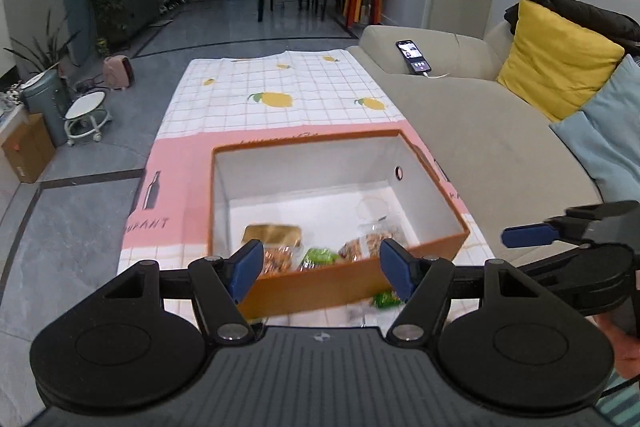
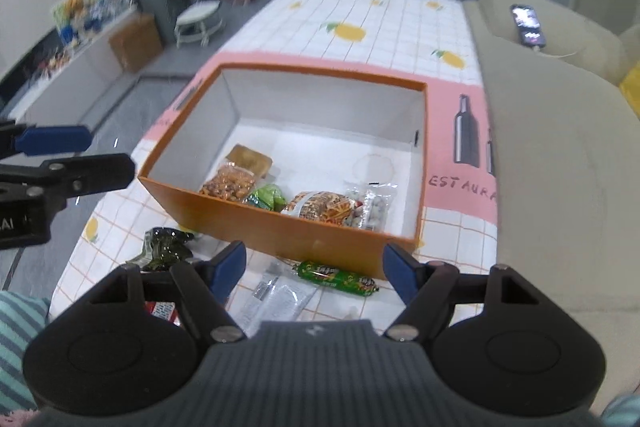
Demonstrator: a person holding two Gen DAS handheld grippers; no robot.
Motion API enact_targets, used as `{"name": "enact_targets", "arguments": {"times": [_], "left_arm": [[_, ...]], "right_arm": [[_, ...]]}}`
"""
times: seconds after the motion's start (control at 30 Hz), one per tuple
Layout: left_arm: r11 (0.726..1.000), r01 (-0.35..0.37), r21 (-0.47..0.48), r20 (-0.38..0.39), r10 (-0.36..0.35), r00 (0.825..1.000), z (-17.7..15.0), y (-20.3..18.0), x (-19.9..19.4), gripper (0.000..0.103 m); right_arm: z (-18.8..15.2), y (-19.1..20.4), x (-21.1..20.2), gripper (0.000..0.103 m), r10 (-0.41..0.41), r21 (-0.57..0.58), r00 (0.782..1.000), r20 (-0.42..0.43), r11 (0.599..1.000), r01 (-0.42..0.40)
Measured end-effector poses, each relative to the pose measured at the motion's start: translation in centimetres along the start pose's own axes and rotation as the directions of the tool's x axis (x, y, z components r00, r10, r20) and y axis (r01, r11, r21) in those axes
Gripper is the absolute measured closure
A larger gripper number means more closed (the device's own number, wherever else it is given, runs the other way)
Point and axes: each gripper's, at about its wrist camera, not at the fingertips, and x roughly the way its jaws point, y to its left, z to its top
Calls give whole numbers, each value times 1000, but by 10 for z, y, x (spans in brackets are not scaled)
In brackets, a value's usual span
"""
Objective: Organize snacks
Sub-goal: 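Grasp the red spicy-strip bag with the left tool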
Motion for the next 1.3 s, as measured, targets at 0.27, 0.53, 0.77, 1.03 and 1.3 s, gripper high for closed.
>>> {"name": "enact_targets", "arguments": {"times": [0.27, 0.53, 0.77, 1.03, 1.3], "left_arm": [[996, 31, -88, -42, -35, 998, -61, 8, -7, 25], [993, -18, -113, -182, -3, 983, -107, 7, 11, 25], [992, -59, -113, -228, 32, 973, -122, 7, 31, 26], [990, -70, -123, -268, 35, 963, -129, 11, 63, 24], [990, -77, -114, -320, 37, 947, -139, 6, 85, 18]], "right_arm": [[-75, 13, -25, 30, -108, 44, 981, 162, 994, 102], [-132, 26, -17, 30, -205, -24, 953, 222, 976, 215], [-142, 23, 8, 30, -192, -45, 964, 184, 978, 203], [-140, 17, 38, 30, -216, -64, 960, 179, 971, 231], [-137, 7, 72, 37, -219, -86, 968, 123, 969, 231]]}}
